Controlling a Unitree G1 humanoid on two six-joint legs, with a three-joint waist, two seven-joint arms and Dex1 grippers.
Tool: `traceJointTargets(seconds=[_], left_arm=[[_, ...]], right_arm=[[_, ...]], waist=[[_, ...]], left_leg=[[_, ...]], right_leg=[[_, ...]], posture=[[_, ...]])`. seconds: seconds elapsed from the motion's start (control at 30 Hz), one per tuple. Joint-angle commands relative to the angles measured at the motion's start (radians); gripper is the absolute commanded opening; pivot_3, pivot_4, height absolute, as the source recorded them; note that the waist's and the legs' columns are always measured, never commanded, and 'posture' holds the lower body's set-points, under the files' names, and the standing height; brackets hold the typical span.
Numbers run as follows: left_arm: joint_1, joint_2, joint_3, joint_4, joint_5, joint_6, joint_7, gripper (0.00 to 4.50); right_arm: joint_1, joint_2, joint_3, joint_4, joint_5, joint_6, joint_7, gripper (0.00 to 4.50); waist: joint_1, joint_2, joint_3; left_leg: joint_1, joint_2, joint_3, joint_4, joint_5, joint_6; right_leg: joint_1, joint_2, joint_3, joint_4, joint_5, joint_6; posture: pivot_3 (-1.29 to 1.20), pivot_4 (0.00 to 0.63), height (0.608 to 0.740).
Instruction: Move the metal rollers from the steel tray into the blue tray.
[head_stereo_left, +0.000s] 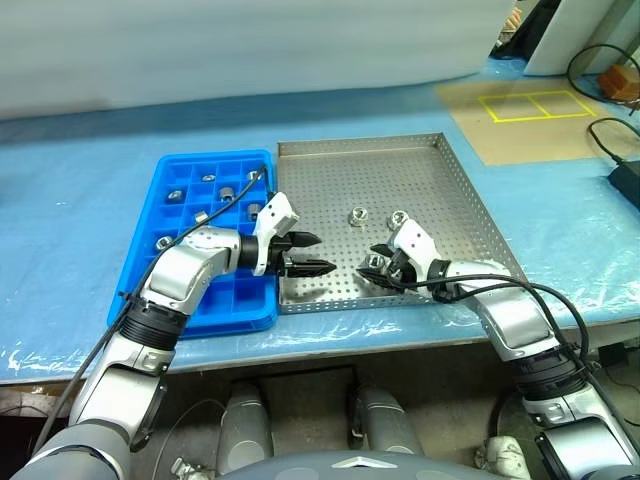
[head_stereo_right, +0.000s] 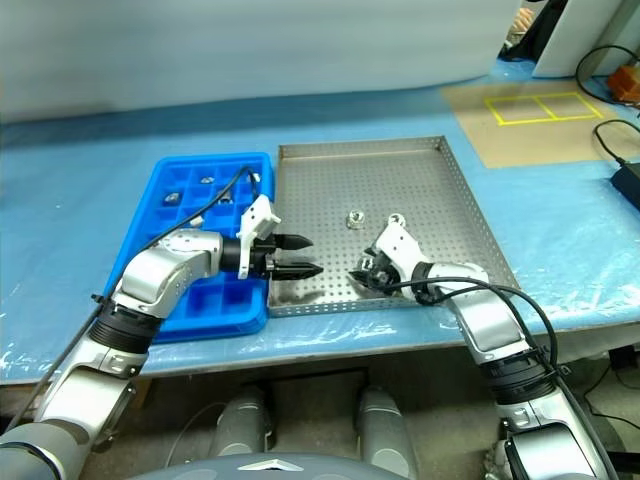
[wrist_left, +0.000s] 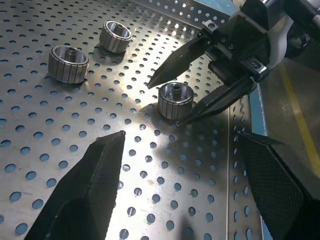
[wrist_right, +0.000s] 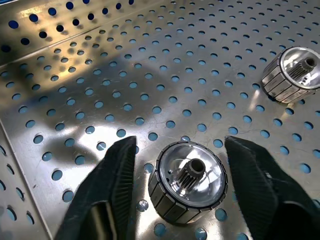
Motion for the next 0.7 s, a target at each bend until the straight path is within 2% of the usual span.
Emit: traceJointTargets(seconds=[0.03,0.3,0.47,0.6,0.7], left_arm=[[-0.006,0.009,0.012,-0.007,0.01,-0.028,-0.003,3.77],[0.007,0.024,0.03,-0.009,0.016,-0.039,-0.002,3.77],[0.001,0.054,0.122,-0.024,-0.018,-0.056,0.01,3.77],[-0.011,0.122,0.203,-0.023,-0.018,-0.114,0.001,3.77],[-0.009,0.192,0.277,-0.056,-0.038,-0.111,0.002,3.77]], right_arm=[[-0.012,0.005,0.009,0.024,-0.022,-0.012,-0.007,1.65],[-0.026,0.008,0.014,0.031,-0.032,-0.022,0.003,1.66],[-0.075,0.032,-0.024,-0.039,0.025,0.022,0.013,1.66],[-0.153,0.066,-0.031,-0.099,0.07,0.058,0.024,1.66],[-0.251,0.124,0.005,-0.069,0.081,0.049,0.045,1.66]], waist=[[-0.001,0.0,0.0],[-0.003,0.0,0.0],[-0.004,0.0,0.0],[-0.009,0.0,0.0],[-0.006,0.0,0.0]], left_leg=[[0.001,0.0,0.0,0.0,0.0,0.0],[0.004,0.0,0.0,0.0,0.0,0.0],[0.004,0.0,0.0,0.0,0.0,0.0],[0.004,0.0,0.0,-0.002,0.0,0.0],[0.004,0.001,0.0,-0.003,0.0,0.0]], right_leg=[[0.001,0.0,0.0,0.0,0.0,0.0],[0.004,0.0,0.0,0.0,-0.001,0.002],[0.003,0.0,0.0,-0.001,0.0,0.0],[0.002,0.0,0.0,-0.001,0.0,0.0],[0.001,0.001,0.0,0.0,0.0,0.0]], posture=[[-0.24,0.15,0.74],[-0.23,0.15,0.74],[-0.22,0.15,0.74],[-0.19,0.15,0.74],[-0.12,0.15,0.74]])
